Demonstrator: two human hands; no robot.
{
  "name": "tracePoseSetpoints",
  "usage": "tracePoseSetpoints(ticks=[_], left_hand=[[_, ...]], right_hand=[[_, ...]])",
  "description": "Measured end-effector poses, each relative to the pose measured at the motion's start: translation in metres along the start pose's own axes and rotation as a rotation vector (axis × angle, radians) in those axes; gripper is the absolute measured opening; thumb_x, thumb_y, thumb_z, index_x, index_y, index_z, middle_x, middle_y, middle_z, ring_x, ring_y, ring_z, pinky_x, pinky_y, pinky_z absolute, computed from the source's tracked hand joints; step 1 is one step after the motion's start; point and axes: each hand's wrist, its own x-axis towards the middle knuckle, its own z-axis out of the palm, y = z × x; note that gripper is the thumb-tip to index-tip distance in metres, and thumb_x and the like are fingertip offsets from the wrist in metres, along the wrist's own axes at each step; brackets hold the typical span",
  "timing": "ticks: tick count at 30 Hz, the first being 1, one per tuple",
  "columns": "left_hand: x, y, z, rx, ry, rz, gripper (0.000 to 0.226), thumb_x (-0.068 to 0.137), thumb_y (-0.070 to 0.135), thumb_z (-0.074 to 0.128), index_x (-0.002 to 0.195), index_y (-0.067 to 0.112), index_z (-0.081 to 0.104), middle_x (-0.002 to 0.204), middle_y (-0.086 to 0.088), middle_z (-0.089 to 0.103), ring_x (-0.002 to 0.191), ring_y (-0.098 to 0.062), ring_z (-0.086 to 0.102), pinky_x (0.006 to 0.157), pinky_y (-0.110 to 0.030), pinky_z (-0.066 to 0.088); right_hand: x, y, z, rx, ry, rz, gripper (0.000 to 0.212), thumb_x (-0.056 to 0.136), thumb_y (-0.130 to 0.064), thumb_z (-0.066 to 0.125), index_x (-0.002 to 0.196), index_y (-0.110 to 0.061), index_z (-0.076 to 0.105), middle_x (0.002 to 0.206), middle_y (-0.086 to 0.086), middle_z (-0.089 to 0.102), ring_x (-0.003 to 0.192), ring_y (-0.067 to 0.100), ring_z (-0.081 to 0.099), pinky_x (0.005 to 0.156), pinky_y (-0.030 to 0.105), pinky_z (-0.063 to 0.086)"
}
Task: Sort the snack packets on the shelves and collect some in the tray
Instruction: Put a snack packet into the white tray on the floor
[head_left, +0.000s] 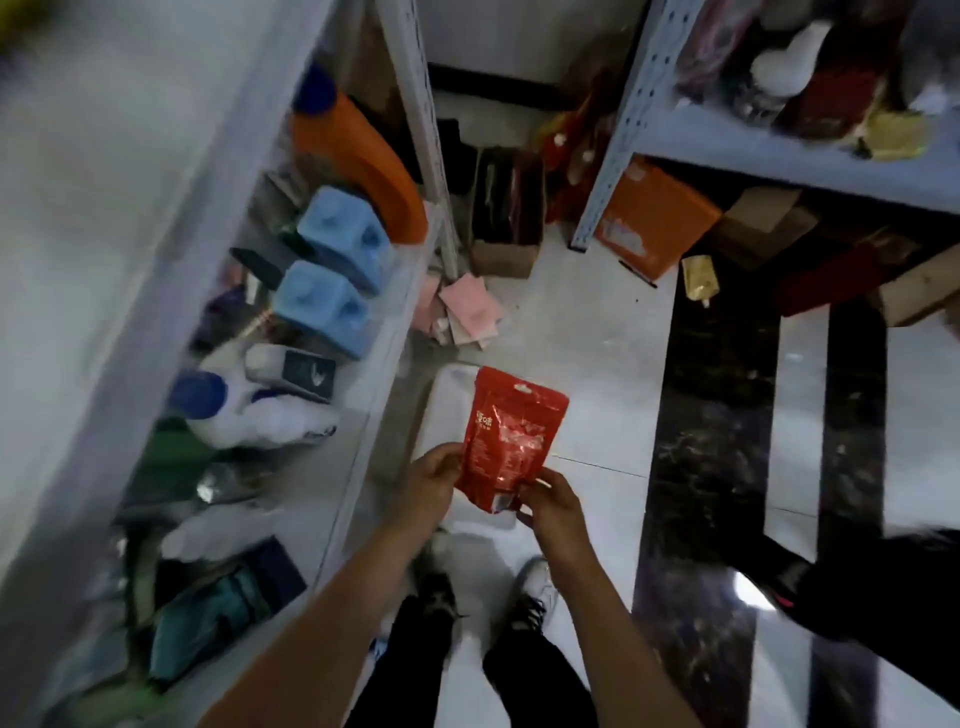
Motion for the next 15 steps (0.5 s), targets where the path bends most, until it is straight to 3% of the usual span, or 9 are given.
tracePoseSetpoints(ticks=[2, 4, 7, 11, 13, 15], left_hand=[[0.040, -0.029, 0.003, -0.016, 0.004, -0.092, 0.036, 0.092, -0.006, 0.044, 0.092, 0.024, 0.065, 0.084, 0.002, 0.068, 0.079, -0.012, 0.065, 0.062, -0.020, 0.048], [0.081, -0.062, 0.007, -0.009, 0.021, -0.149, 0.034, 0.091, -0.005, 0.046, 0.092, 0.023, 0.065, 0.087, -0.002, 0.067, 0.083, -0.019, 0.061, 0.065, -0.023, 0.045], [0.131, -0.101, 0.018, 0.006, 0.028, -0.216, 0.022, 0.093, 0.006, 0.053, 0.090, 0.024, 0.065, 0.087, -0.001, 0.066, 0.077, -0.013, 0.061, 0.073, -0.028, 0.046], [0.197, -0.160, 0.025, 0.049, 0.036, -0.254, 0.015, 0.095, 0.010, 0.053, 0.095, 0.018, 0.066, 0.092, -0.002, 0.067, 0.083, -0.019, 0.060, 0.074, -0.030, 0.047], [0.235, -0.193, 0.031, 0.118, 0.059, -0.250, 0.013, 0.090, 0.020, 0.055, 0.092, 0.022, 0.068, 0.098, -0.009, 0.070, 0.086, -0.024, 0.062, 0.078, -0.037, 0.049], [0.271, -0.220, 0.036, 0.172, 0.077, -0.262, 0.017, 0.094, 0.025, 0.051, 0.092, 0.028, 0.067, 0.097, -0.002, 0.070, 0.088, -0.022, 0.064, 0.075, -0.032, 0.050]], right_hand=[[0.037, 0.020, 0.010, -0.028, 0.010, 0.036, 0.019, 0.092, 0.000, 0.054, 0.099, -0.015, 0.062, 0.092, 0.009, 0.072, 0.084, 0.027, 0.068, 0.077, 0.034, 0.053], [0.081, 0.049, 0.022, -0.051, 0.005, 0.109, 0.020, 0.092, 0.002, 0.052, 0.100, -0.013, 0.063, 0.084, 0.005, 0.069, 0.078, 0.024, 0.064, 0.071, 0.030, 0.049], [0.142, 0.093, 0.029, -0.095, -0.029, 0.218, 0.028, 0.090, -0.007, 0.053, 0.116, -0.014, 0.062, 0.092, 0.008, 0.070, 0.080, 0.020, 0.064, 0.073, 0.032, 0.051], [0.217, 0.132, 0.046, -0.133, -0.050, 0.295, 0.029, 0.086, -0.001, 0.051, 0.108, -0.014, 0.064, 0.086, 0.005, 0.066, 0.071, 0.013, 0.061, 0.060, 0.021, 0.047], [0.258, 0.151, 0.058, -0.181, -0.079, 0.295, 0.034, 0.084, -0.009, 0.052, 0.116, -0.012, 0.063, 0.091, 0.004, 0.066, 0.074, 0.011, 0.060, 0.061, 0.020, 0.042], [0.295, 0.175, 0.070, -0.173, -0.096, 0.310, 0.031, 0.089, -0.007, 0.051, 0.118, -0.013, 0.061, 0.094, 0.003, 0.065, 0.076, 0.010, 0.059, 0.062, 0.021, 0.041]])
